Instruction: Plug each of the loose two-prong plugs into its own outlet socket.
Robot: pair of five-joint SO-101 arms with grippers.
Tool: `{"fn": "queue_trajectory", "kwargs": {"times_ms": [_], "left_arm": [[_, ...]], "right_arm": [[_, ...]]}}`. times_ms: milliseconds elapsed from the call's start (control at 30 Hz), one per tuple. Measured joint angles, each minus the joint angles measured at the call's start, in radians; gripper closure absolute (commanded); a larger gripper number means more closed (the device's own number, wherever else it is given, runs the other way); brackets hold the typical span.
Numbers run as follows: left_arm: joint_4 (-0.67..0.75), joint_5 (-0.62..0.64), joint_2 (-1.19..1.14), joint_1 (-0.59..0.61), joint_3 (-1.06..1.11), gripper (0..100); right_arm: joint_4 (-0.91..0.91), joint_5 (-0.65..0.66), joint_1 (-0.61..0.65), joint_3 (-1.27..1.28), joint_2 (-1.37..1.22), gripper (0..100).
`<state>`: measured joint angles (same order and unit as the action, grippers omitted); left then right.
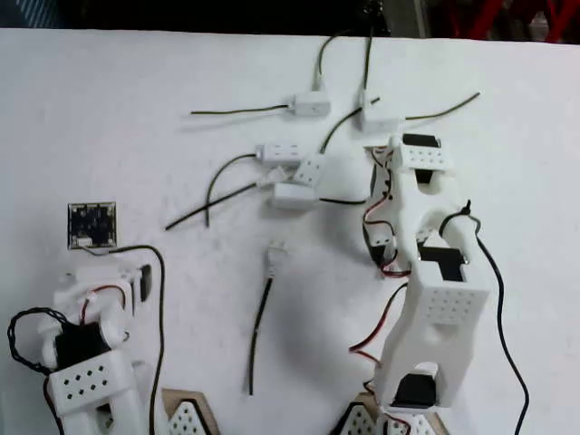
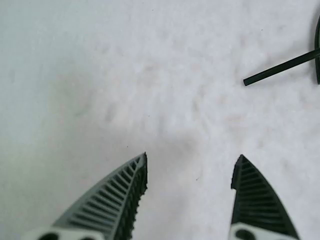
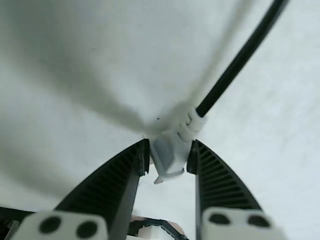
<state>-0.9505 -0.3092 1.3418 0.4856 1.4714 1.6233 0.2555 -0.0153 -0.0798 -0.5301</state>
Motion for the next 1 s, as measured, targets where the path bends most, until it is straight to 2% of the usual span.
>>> {"fn": "queue_trajectory", "kwargs": {"times_ms": [167,400,700,900,1000], "left_arm": [[0.0,0.0,0.0,0.0,0.0,73],[0.0,0.0,0.0,0.0,0.0,73],[0.0,0.0,0.0,0.0,0.0,73],[0.0,0.0,0.0,0.0,0.0,73],[0.0,0.0,0.0,0.0,0.0,73]], "right_arm": [[0.0,-0.028,0.0,0.0,-0.002,95.6],[0.002,-0.031,0.006,-0.061,-0.002,92.0],[0.011,-0.103,0.008,-0.064,-0.002,88.9],[0.011,-0.106,0.009,-0.064,-0.002,89.5],[0.011,-0.106,0.009,-0.064,-0.002,96.0]]}}
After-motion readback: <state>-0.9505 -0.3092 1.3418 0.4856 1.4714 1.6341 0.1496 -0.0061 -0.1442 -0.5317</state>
